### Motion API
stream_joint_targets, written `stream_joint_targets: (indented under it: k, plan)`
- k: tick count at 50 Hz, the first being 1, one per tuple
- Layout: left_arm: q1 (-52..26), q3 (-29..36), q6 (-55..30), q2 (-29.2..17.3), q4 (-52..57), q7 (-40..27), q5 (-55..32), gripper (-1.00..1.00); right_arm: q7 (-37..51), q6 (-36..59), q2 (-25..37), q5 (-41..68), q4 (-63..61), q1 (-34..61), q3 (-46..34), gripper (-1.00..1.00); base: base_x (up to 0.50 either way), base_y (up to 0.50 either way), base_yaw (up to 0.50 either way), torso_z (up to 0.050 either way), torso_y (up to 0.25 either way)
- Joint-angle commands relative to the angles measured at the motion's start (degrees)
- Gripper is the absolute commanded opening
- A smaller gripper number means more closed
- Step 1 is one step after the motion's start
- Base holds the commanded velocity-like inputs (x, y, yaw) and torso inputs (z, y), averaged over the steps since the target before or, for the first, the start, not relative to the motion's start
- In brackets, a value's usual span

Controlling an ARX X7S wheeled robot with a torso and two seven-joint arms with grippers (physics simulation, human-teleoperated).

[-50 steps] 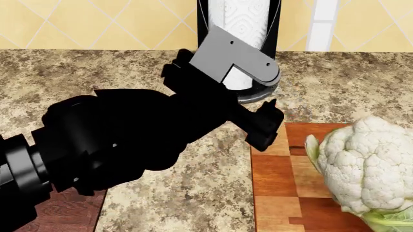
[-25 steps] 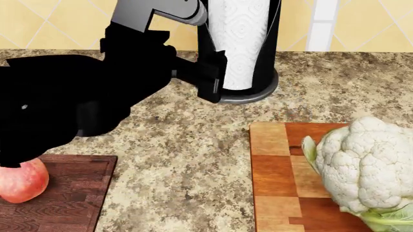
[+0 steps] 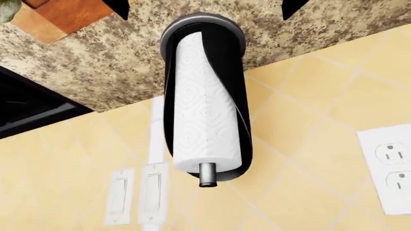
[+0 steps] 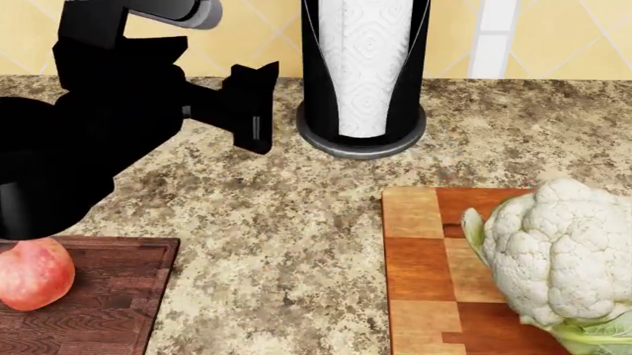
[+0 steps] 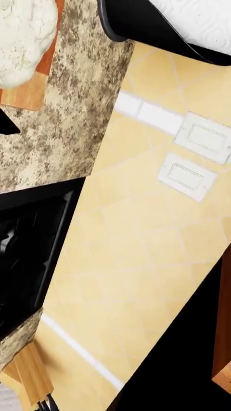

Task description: Place the cauliflower and the peach on separate cutting boards.

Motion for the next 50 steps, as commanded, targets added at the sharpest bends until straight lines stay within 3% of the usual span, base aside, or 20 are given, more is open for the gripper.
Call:
stream_joint_targets:
  k: [1, 14, 22, 34, 50]
  plan:
    - [-0.6, -1.6, 0.0, -5.4, 6.3, -2.6, -1.3, 1.0, 2.5, 0.5, -0.4, 4.4, -1.1, 4.5, -0.2, 1.0, 0.0, 0.0, 0.0, 0.0, 0.0]
    - [-1.5, -3.4, -0.2, -11.7, 11.5, -4.5, -2.3, 1.0, 10.3, 2.1, 1.2, 18.6, 1.4, 18.7, -5.7, 1.0, 0.0, 0.0, 0.0, 0.0, 0.0]
    - [-2.3, -4.6, -0.3, -14.6, 14.5, -5.8, -3.4, 1.0, 15.8, -0.1, 3.7, 26.9, 3.7, 30.6, -16.0, 1.0, 0.0, 0.0, 0.0, 0.0, 0.0]
    - [-3.9, -6.4, -0.9, -19.9, 19.8, -7.8, -5.2, 1.0, 19.0, -1.1, 0.5, 31.2, 7.3, 44.6, -26.2, 1.0, 0.0, 0.0, 0.0, 0.0, 0.0]
    - [-11.9, -9.2, -4.7, -17.6, 13.8, -5.9, -7.8, 1.0, 17.4, 1.8, -3.8, 27.9, 13.6, 60.3, -35.5, 1.0, 0.0, 0.0, 0.0, 0.0, 0.0]
